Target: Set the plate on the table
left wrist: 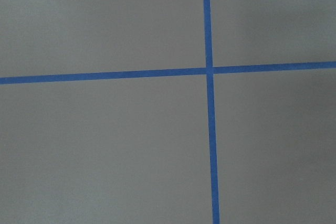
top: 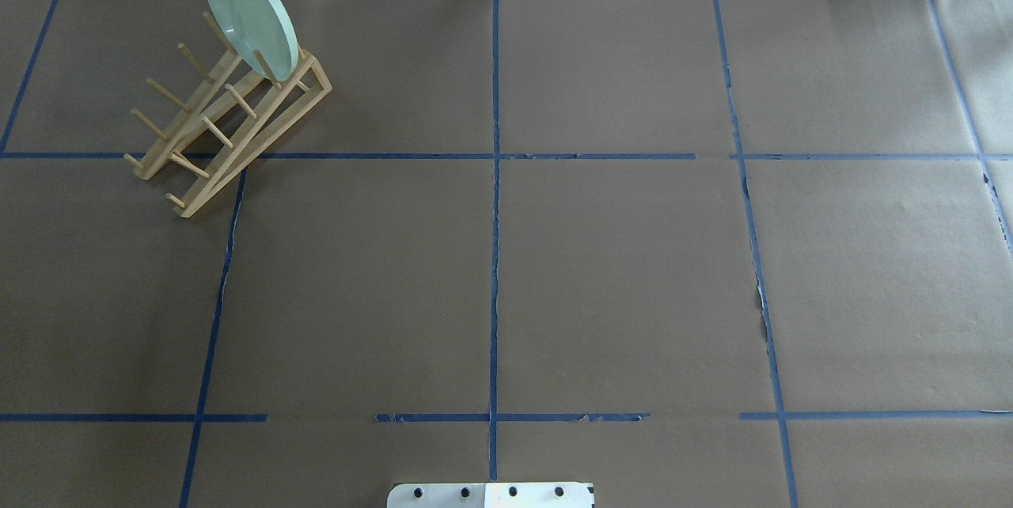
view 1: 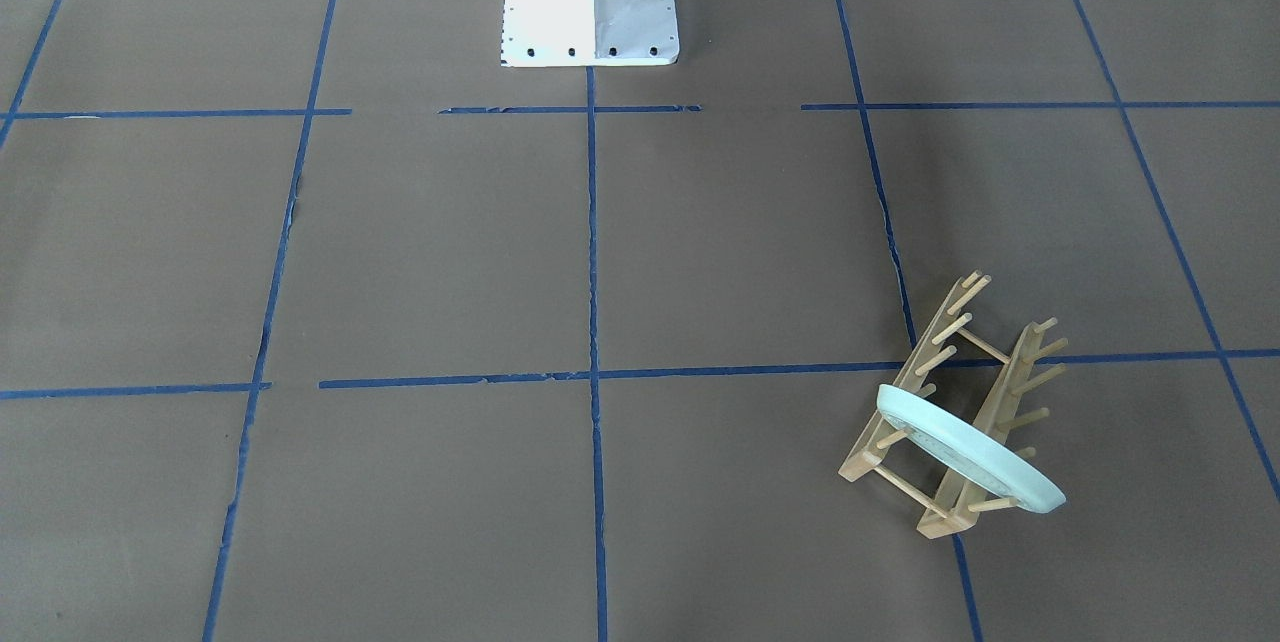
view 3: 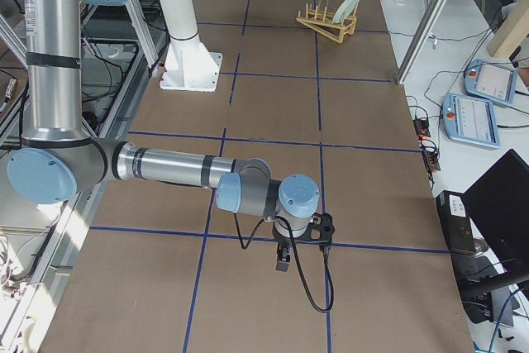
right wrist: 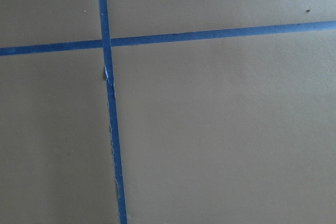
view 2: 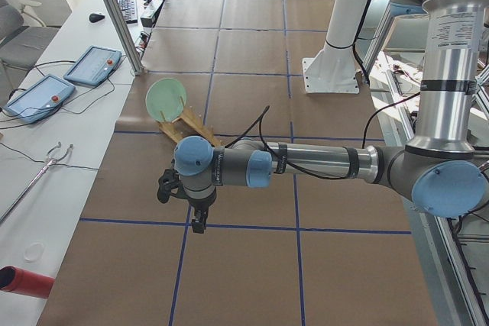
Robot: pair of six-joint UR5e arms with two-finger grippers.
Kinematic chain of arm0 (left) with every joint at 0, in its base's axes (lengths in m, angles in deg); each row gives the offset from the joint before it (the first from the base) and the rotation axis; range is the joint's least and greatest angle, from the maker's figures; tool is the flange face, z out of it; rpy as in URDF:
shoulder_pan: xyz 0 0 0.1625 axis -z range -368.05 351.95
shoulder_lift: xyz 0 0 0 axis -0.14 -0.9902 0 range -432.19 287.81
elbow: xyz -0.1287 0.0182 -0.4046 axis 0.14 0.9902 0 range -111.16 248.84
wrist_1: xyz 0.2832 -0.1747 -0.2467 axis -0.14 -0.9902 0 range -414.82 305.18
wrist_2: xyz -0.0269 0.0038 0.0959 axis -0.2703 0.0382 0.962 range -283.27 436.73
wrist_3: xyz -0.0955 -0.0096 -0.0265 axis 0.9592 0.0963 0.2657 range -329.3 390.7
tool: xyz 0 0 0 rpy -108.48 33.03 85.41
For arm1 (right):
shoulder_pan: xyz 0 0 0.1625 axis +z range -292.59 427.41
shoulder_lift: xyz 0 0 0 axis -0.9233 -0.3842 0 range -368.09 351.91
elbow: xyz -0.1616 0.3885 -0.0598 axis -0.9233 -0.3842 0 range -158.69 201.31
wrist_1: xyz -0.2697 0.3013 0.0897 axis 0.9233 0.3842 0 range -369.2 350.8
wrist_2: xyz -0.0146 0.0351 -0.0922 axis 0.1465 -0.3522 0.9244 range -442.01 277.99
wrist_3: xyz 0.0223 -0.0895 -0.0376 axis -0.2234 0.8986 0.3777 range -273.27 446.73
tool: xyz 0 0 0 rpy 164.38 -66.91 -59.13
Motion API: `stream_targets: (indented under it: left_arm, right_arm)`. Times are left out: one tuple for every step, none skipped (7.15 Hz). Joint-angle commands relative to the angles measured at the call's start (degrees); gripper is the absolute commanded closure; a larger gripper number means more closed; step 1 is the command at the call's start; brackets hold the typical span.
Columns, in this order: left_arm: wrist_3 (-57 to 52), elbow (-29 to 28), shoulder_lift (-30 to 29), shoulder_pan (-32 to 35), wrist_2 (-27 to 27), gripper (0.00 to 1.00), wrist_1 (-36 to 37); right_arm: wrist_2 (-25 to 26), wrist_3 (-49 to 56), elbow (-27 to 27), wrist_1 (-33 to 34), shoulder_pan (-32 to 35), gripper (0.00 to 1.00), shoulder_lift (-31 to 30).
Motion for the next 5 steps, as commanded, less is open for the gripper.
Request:
stream_targets:
  left_arm:
    - [0.4, 0.4, -4.8, -0.1, -0.2, 0.00, -5.2]
    - [5.1, 0.3, -5.3, -0.3, -2.3, 0.00, -8.8]
    - [14.0, 0.3, -5.6, -0.7, -6.5, 0.00, -15.2]
    - [24.3, -0.2, -5.7, -1.1, -8.2, 0.00, -24.8]
    - [35.2, -0.4, -5.9, -1.5, -8.2, 0.00, -33.3]
  right_arm:
    - [0.0, 0.0, -0.1, 0.0, 0.0, 0.00, 0.0]
    - [0.0, 0.0, 0.0, 0.0, 0.0, 0.00, 0.0]
    - [0.0, 0.0, -0.1, 0.0, 0.0, 0.00, 0.0]
    - [0.0, 0.0, -0.1, 0.0, 0.0, 0.00, 0.0]
    - [0.0, 0.0, 0.0, 0.0, 0.0, 0.00, 0.0]
